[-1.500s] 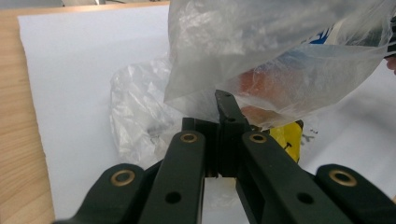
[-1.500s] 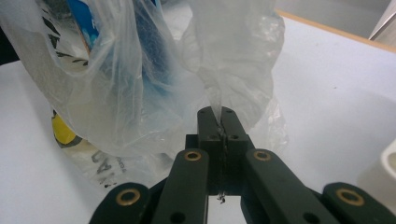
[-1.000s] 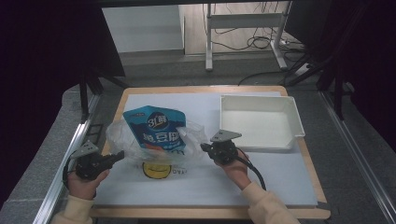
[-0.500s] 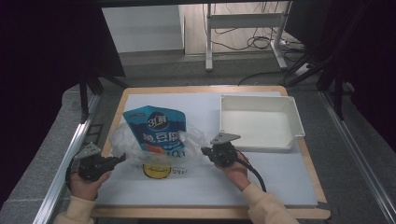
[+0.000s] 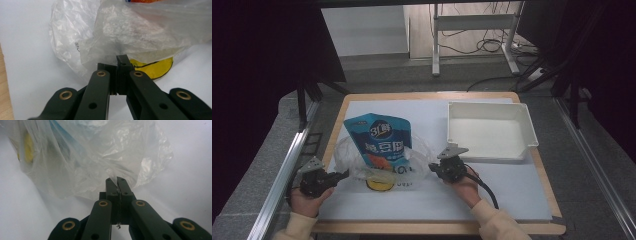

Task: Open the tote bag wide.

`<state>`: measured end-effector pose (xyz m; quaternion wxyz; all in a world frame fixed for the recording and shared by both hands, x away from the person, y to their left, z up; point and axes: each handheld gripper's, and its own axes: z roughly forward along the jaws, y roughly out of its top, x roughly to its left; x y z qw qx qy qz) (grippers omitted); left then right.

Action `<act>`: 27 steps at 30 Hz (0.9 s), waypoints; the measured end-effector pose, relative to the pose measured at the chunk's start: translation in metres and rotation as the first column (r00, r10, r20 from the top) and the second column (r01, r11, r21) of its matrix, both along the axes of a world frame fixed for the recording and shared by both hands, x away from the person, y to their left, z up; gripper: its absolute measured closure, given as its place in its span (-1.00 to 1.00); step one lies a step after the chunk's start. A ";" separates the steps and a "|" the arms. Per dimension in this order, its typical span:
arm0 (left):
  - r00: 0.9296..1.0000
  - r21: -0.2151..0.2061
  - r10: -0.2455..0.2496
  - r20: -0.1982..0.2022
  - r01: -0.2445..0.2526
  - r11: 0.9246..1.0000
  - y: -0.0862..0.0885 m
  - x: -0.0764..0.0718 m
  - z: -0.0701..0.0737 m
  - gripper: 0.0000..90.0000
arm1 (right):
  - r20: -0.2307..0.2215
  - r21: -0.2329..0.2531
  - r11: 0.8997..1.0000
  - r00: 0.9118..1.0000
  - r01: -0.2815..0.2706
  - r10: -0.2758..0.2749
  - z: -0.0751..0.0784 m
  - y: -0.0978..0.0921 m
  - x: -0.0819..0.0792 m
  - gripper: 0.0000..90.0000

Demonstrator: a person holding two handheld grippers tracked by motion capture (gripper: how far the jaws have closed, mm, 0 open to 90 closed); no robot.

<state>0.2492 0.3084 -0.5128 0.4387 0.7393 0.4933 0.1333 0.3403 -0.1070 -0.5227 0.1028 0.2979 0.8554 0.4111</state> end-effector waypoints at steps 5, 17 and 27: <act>1.000 0.011 0.003 -0.013 -0.003 1.000 -0.002 0.001 -0.007 1.00 | -0.020 -0.024 1.000 1.000 -0.010 0.009 -0.004 0.000 -0.001 0.97; 0.998 0.031 -0.002 -0.060 0.004 1.000 -0.005 0.004 -0.024 1.00 | -0.029 -0.068 0.998 1.000 -0.010 0.008 -0.010 0.001 0.000 0.97; 0.996 0.042 -0.004 -0.087 0.007 0.999 -0.008 0.007 -0.033 1.00 | -0.026 -0.070 0.998 1.000 -0.008 0.006 -0.011 0.001 -0.001 0.97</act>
